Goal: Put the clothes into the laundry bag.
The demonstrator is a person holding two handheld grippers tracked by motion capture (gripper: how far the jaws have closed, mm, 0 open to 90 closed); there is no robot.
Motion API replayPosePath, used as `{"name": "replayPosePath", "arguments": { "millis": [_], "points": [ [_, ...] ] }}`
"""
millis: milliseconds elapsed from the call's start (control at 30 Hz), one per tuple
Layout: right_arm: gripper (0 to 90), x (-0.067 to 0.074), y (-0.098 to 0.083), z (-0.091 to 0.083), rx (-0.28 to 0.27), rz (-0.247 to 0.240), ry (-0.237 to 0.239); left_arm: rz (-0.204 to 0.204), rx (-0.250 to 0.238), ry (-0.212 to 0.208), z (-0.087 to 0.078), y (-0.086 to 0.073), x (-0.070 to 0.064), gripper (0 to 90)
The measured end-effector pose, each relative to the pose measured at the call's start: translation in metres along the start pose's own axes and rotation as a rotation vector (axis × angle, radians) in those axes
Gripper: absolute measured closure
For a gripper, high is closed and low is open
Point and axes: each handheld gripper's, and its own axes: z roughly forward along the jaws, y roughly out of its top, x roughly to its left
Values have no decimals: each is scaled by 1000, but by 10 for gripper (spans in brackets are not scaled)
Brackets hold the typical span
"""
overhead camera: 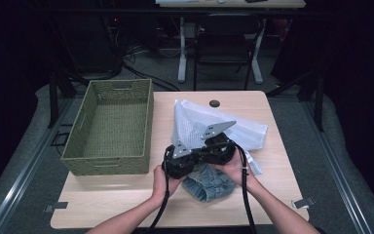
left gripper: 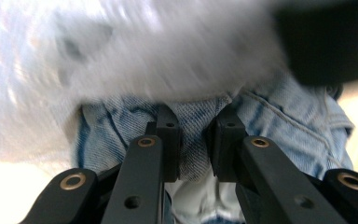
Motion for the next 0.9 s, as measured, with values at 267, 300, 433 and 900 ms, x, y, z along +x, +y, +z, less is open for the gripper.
{"name": "replayPosePath", "arguments": {
  "millis": [267,300,433,900],
  "points": [
    [882,-16,-29,0,127,72,-31,18,66,7,11,-5,13,741],
    [882,-19,-32,2,136,75,-29,28,75,7,11,-6,13,720],
    [882,-25,-36,6,155,78,-39,62,134,-3,2,-8,13,566],
    [882,-18,-31,5,146,47,-58,-103,277,-5,-11,-41,34,396]
  ]
}}
